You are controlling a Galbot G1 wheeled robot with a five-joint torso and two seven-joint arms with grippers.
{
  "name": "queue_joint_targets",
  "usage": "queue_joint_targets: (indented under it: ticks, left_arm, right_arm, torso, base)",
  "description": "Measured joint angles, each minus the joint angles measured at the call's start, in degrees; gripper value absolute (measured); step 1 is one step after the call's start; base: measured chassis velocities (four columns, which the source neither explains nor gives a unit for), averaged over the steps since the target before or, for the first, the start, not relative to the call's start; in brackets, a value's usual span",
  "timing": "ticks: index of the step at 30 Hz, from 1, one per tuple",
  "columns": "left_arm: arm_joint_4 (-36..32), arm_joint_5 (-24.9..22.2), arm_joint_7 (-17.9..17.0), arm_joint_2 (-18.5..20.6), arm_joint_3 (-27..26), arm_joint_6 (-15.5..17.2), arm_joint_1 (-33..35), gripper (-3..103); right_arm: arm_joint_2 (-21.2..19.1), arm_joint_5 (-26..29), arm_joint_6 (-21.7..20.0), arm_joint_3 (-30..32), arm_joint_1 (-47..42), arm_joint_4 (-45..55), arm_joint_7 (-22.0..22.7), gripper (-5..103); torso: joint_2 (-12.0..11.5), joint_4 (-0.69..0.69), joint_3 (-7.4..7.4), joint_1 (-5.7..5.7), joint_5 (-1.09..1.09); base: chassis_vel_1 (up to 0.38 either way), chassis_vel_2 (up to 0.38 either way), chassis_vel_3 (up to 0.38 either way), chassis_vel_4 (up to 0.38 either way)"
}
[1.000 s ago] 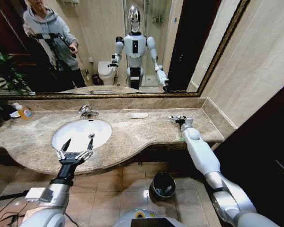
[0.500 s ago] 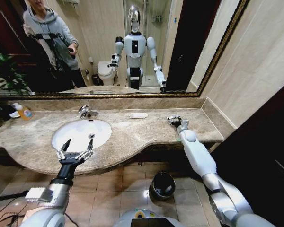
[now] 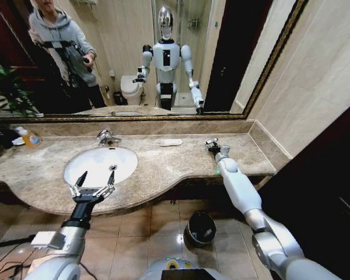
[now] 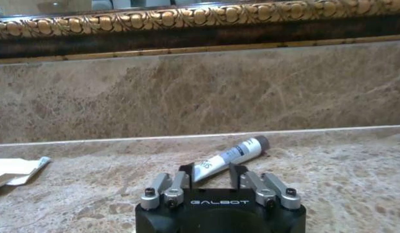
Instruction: Pick up the trash from the sink and place it in the trash bin.
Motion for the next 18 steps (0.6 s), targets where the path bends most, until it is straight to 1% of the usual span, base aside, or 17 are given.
queue_joint_targets:
  ticks: [4, 5, 7, 8, 9, 10, 13, 18]
  left_arm:
    - [0.0, 0.0, 0.0, 0.0, 0.0, 0.0, 0.0, 100]
    - [0.0, 0.0, 0.0, 0.0, 0.0, 0.0, 0.0, 100]
    - [0.0, 0.0, 0.0, 0.0, 0.0, 0.0, 0.0, 100]
    - [0.0, 0.0, 0.0, 0.0, 0.0, 0.0, 0.0, 100]
    - [0.0, 0.0, 0.0, 0.0, 0.0, 0.0, 0.0, 100]
    - [0.0, 0.0, 0.0, 0.0, 0.0, 0.0, 0.0, 100]
    - [0.0, 0.0, 0.0, 0.0, 0.0, 0.0, 0.0, 100]
    - [0.0, 0.0, 0.0, 0.0, 0.0, 0.0, 0.0, 100]
  right_arm:
    - [0.9, -1.1, 0.0, -0.2, 0.6, -0.5, -0.1, 18]
    - [0.9, -1.1, 0.0, -0.2, 0.6, -0.5, -0.1, 18]
    - [1.3, -1.8, 0.0, -0.4, 0.6, -0.5, 0.0, 8]
    - [1.3, -1.8, 0.0, -0.4, 0.6, -0.5, 0.0, 8]
    - [1.5, -2.2, 0.0, -0.4, 0.7, -0.5, 0.0, 3]
    - [1.7, -2.4, 0.0, -0.5, 0.7, -0.5, -0.1, 1]
    - [1.9, -2.7, 0.0, -0.6, 0.8, -0.5, -0.1, 0]
    - [2.0, -4.1, 0.8, -0.7, 0.5, 1.0, 0.2, 0]
  torso:
    - [0.0, 0.00, 0.00, 0.00, 0.00]
    - [0.0, 0.00, 0.00, 0.00, 0.00]
    - [0.0, 0.00, 0.00, 0.00, -0.01]
    - [0.0, 0.00, 0.00, 0.00, -0.01]
    - [0.0, 0.00, 0.00, 0.00, 0.00]
    - [0.0, 0.00, 0.00, 0.00, 0.00]
    - [0.0, 0.00, 0.00, 0.00, 0.00]
    - [0.0, 0.00, 0.00, 0.00, 0.00]
  base:
    - [0.000, 0.000, 0.000, 0.000]
    - [0.000, 0.000, 0.000, 0.000]
    - [0.000, 0.000, 0.000, 0.000]
    - [0.000, 0.000, 0.000, 0.000]
    - [0.000, 0.000, 0.000, 0.000]
    - [0.000, 0.000, 0.000, 0.000]
    - [0.000, 0.000, 0.000, 0.000]
    - [0.000, 0.000, 0.000, 0.000]
